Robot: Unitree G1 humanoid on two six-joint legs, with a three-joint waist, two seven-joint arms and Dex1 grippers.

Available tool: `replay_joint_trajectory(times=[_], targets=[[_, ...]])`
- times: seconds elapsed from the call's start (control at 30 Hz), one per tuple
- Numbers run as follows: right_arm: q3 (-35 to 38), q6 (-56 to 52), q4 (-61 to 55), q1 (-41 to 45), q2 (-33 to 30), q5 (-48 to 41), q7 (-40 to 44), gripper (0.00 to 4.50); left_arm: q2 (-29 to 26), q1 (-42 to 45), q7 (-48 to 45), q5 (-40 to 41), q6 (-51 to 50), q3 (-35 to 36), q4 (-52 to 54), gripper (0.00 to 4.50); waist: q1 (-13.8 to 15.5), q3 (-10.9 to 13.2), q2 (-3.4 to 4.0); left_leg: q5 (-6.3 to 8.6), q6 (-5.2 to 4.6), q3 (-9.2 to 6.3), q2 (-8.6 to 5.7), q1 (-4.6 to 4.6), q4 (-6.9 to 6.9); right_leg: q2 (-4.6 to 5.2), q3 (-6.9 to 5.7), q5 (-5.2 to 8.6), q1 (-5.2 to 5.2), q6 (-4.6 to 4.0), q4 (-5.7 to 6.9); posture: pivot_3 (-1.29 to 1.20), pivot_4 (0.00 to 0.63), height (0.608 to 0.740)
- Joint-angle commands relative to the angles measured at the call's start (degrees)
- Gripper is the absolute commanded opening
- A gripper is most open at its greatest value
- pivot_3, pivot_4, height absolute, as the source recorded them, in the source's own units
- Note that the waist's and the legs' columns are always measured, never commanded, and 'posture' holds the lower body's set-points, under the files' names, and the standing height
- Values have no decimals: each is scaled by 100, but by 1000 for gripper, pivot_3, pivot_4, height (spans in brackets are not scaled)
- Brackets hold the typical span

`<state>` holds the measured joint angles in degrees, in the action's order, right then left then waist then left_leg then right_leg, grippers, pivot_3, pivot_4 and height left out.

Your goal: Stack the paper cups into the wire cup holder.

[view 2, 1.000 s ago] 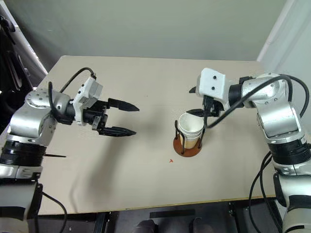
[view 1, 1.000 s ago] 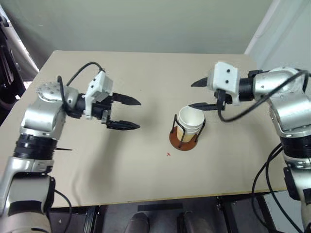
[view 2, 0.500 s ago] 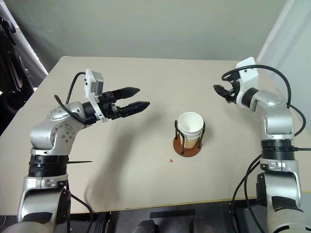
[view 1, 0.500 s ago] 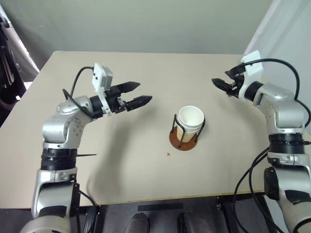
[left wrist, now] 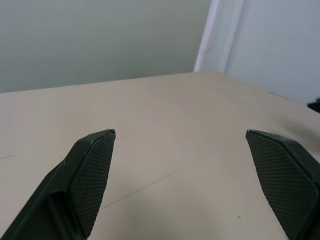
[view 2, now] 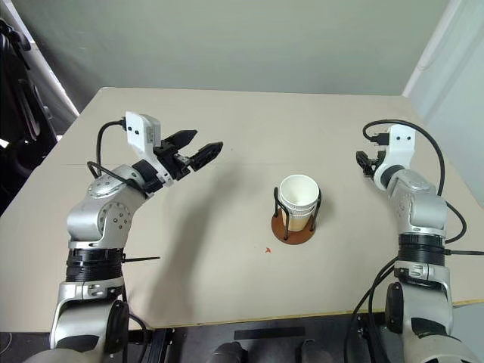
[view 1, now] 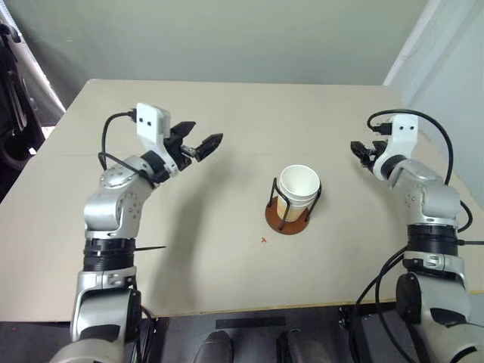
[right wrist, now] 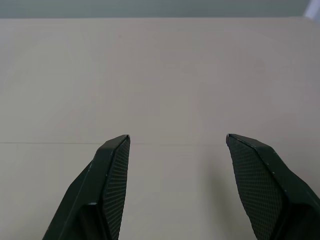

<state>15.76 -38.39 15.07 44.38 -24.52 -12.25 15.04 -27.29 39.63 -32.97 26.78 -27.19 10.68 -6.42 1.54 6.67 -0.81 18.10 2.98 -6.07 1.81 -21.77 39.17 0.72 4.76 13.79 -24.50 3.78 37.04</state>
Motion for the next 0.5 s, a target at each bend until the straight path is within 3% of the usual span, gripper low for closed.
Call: replay_joint_trajectory(times=[0.03, 0.5], targets=[[292, -7, -307, 95, -11, -179, -220, 3045, 82, 169, 374, -218, 309, 139, -42, 4500, 0, 0, 0, 0, 0, 1, 0, 0, 0, 0, 1, 0, 0, 0, 0, 0, 150, 740], [579, 675, 143, 210, 78, -193, -879, 3045, 38, -117, 242, -204, 364, 69, 123, 4500, 8, 0, 1, 0, 0, 4, -1, 4, -5, 0, 0, -1, -1, -1, 1, 0, 150, 740]])
